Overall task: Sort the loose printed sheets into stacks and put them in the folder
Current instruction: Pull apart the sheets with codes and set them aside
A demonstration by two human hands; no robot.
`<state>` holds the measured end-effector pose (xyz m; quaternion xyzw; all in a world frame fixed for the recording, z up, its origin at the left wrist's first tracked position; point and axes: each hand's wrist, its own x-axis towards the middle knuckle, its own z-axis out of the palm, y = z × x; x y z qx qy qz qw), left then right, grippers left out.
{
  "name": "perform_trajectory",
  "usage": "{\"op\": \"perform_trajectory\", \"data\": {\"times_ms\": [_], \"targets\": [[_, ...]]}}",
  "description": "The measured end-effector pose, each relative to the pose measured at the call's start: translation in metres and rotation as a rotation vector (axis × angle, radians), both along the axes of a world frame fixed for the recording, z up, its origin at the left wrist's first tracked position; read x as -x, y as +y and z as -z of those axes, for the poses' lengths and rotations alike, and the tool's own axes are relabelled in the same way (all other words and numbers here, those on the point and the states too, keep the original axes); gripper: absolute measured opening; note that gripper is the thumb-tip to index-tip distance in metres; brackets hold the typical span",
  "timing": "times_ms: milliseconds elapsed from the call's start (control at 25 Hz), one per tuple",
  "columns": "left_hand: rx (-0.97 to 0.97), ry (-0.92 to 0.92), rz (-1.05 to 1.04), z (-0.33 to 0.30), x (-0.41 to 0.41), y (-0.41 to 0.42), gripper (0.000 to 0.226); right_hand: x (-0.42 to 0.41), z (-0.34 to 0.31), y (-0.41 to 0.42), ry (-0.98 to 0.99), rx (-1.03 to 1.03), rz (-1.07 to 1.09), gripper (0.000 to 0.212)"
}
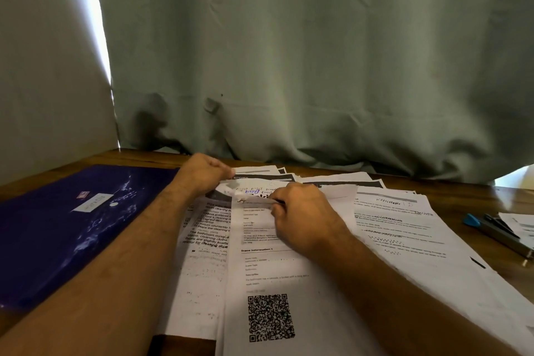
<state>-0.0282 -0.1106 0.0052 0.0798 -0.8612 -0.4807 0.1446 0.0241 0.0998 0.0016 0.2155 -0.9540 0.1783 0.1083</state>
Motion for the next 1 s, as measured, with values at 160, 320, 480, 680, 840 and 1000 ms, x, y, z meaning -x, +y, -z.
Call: {"op": "perform_trajectory", "data": {"times_ms": [160, 320, 480, 680, 840, 1000], "targets": [[0.150, -0.207, 0.009, 0.006, 0.001, -0.003, 0.027, -0.003, 0.001, 0.000, -0.010, -0.099, -0.026, 0.034], [0.146, -0.182, -0.010, 0.006, 0.005, -0.001, 0.066, -0.001, 0.002, -0.001, -0.016, -0.097, -0.017, 0.036], [-0.071, -0.095, -0.024, 0.005, 0.006, -0.002, 0.063, 0.000, 0.005, 0.000, 0.030, -0.060, -0.010, 0.034], [-0.344, 0.006, 0.073, -0.004, 0.002, -0.002, 0.032, 0.001, 0.008, 0.003, 0.127, 0.035, -0.031, 0.036], [-0.422, 0.038, 0.120, -0.004, -0.002, 0.001, 0.022, 0.005, 0.008, 0.002, 0.163, 0.064, -0.010, 0.036], [-0.513, 0.153, 0.092, -0.007, -0.005, 0.003, 0.022, 0.009, 0.011, -0.001, 0.138, 0.112, 0.017, 0.033]]}}
